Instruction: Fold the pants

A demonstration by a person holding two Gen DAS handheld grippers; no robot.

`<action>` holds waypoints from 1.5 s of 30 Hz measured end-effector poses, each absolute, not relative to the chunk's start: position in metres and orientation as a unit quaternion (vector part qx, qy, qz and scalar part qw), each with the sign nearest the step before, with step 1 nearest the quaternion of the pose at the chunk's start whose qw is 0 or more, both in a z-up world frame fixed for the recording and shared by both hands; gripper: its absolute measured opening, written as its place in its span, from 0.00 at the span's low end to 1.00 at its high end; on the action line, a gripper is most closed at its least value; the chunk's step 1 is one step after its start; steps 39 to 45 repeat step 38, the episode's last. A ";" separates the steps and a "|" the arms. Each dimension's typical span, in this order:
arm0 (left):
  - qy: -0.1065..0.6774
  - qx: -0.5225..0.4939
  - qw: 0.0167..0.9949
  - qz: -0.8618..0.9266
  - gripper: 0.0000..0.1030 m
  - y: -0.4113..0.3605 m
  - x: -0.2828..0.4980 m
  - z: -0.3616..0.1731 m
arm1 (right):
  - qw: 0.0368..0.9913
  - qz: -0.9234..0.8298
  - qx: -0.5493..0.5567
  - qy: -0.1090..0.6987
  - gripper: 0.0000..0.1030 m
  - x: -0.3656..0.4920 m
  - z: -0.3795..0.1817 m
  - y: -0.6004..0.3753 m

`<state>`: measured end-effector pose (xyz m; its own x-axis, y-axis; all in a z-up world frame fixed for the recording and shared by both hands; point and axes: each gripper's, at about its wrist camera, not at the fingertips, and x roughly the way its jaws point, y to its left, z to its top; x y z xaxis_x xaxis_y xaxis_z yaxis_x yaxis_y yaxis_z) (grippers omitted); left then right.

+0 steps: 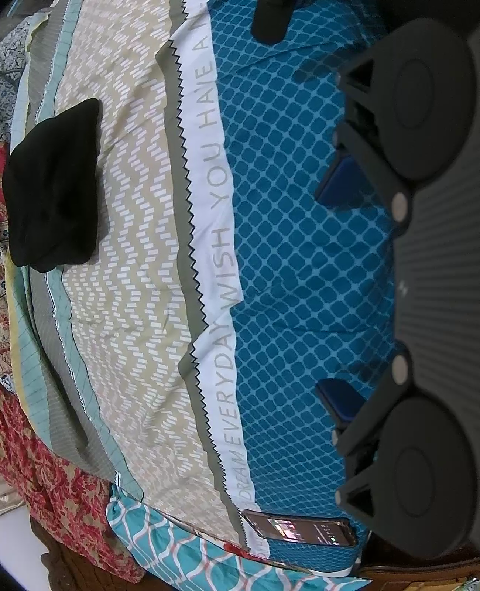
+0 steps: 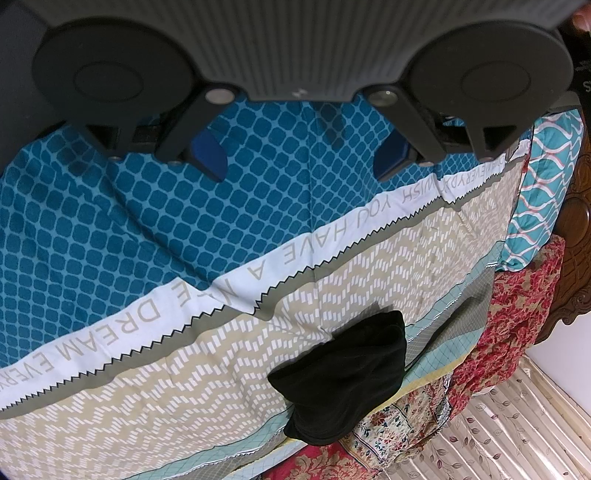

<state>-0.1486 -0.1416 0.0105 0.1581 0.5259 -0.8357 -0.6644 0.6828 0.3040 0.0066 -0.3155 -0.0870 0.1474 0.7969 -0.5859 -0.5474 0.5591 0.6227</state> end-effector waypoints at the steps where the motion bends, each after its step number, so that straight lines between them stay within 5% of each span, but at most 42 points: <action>1: 0.517 -0.067 0.758 0.392 1.00 -0.142 -0.149 0.010 | 0.746 0.451 0.132 0.473 0.85 0.007 -0.087 -0.315; 45: 0.525 -0.069 0.760 0.378 1.00 -0.142 -0.149 0.003 | 0.744 0.453 0.132 0.473 0.85 0.008 -0.089 -0.316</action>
